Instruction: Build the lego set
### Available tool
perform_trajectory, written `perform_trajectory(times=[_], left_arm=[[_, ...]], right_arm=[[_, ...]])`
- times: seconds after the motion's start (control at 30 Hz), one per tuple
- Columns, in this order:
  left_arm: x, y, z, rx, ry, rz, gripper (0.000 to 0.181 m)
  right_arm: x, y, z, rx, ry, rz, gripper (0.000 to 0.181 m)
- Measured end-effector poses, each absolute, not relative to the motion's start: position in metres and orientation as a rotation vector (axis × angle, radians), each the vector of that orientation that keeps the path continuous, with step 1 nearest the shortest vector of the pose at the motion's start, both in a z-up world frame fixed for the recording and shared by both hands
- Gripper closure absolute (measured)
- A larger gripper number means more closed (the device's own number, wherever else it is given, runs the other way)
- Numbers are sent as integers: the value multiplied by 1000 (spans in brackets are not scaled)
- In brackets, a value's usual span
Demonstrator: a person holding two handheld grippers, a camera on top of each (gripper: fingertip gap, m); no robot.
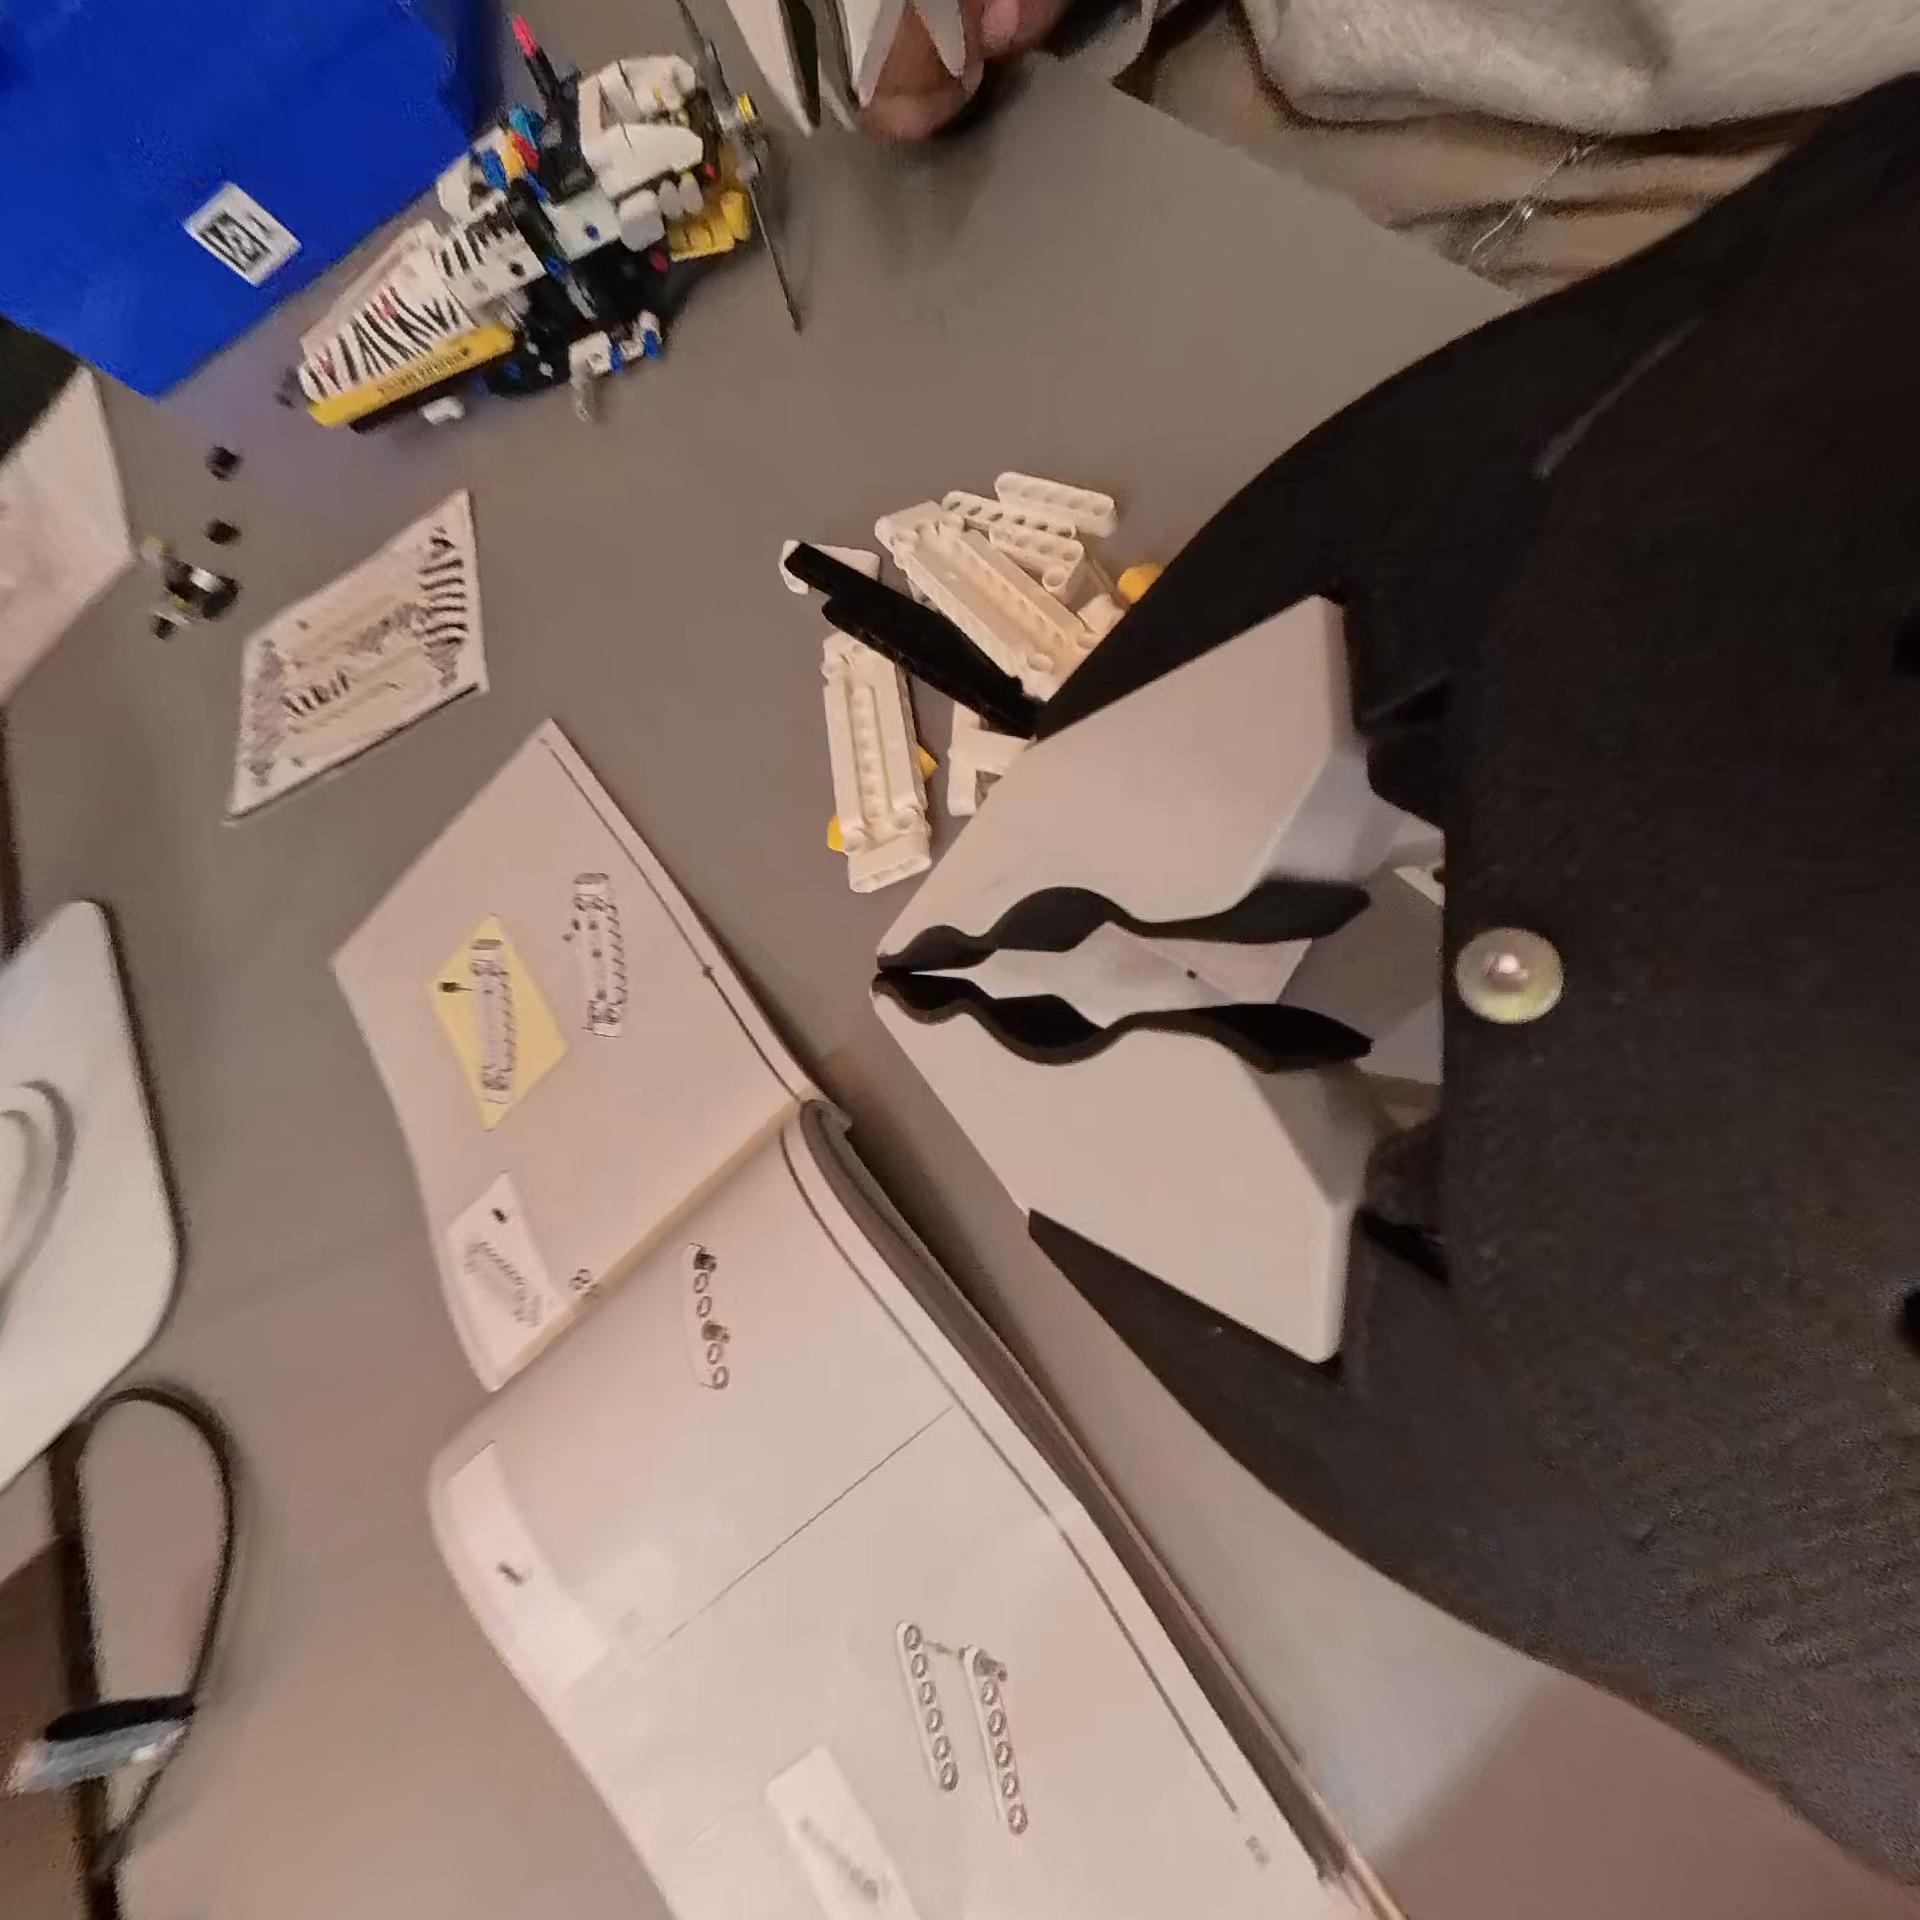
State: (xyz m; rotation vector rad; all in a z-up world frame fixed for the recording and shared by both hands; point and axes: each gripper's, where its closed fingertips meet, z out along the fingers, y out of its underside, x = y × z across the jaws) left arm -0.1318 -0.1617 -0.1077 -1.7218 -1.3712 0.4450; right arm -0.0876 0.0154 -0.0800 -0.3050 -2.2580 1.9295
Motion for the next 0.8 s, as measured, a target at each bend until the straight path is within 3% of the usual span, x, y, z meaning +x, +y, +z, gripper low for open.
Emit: perform_trajectory(times=[0.03,0.07,0.17,0.3,0.4,0.5,0.8], left_arm=[[-132,-161,-104,-1716,-1343,474,181],[-133,-159,-103,-1713,-1324,498,168],[-133,-150,-129,-1801,-1363,445,109],[-133,-155,-162,-1912,-1505,421,111],[-127,-151,-164,-1941,-1485,371,146],[-124,-153,-157,-1917,-1464,354,168],[-122,-161,-72,-1605,-1244,505,181]], right_arm=[[-87,15,-80,-303,-2257,1931,175],[-87,15,-80,-302,-2256,1931,175],[-87,15,-80,-299,-2254,1930,175],[-87,16,-79,-296,-2246,1937,175],[-87,16,-79,-295,-2247,1936,175],[-87,16,-79,-294,-2252,1937,174],[-87,16,-78,-293,-2245,1945,175]])
